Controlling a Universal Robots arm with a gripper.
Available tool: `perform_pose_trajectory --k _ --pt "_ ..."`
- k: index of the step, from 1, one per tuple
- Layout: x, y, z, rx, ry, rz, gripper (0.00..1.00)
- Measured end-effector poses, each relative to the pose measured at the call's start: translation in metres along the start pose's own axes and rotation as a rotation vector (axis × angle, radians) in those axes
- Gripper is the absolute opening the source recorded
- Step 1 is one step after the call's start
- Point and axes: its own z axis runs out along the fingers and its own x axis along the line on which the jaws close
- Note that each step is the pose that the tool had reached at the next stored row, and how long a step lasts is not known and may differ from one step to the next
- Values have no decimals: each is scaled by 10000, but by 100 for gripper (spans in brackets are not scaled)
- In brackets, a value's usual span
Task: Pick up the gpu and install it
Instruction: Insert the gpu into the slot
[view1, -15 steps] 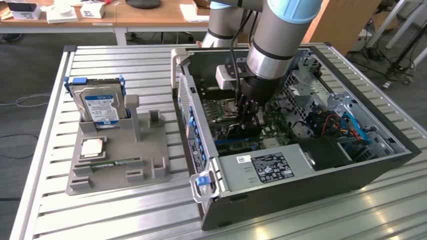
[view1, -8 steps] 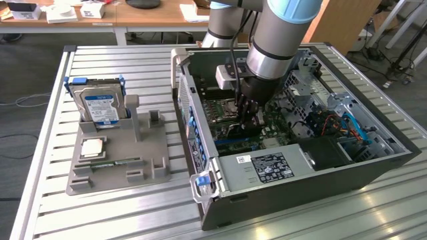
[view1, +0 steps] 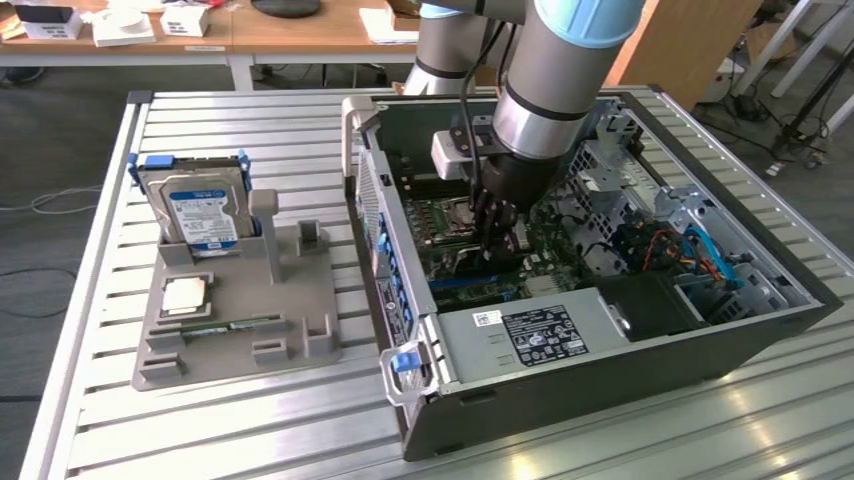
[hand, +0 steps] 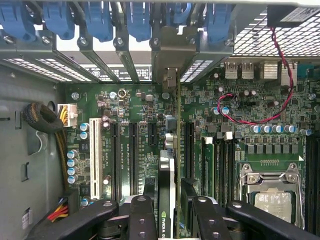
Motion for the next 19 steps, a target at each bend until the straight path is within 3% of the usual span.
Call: perform_pose_trajectory --k 6,8,10,11,19 --pt "0 0 0 0 0 0 36" --pt "0 0 0 0 0 0 47" --pt "0 0 0 0 0 0 47" --pt "0 0 0 0 0 0 54" --pt "0 0 0 0 0 -1 54"
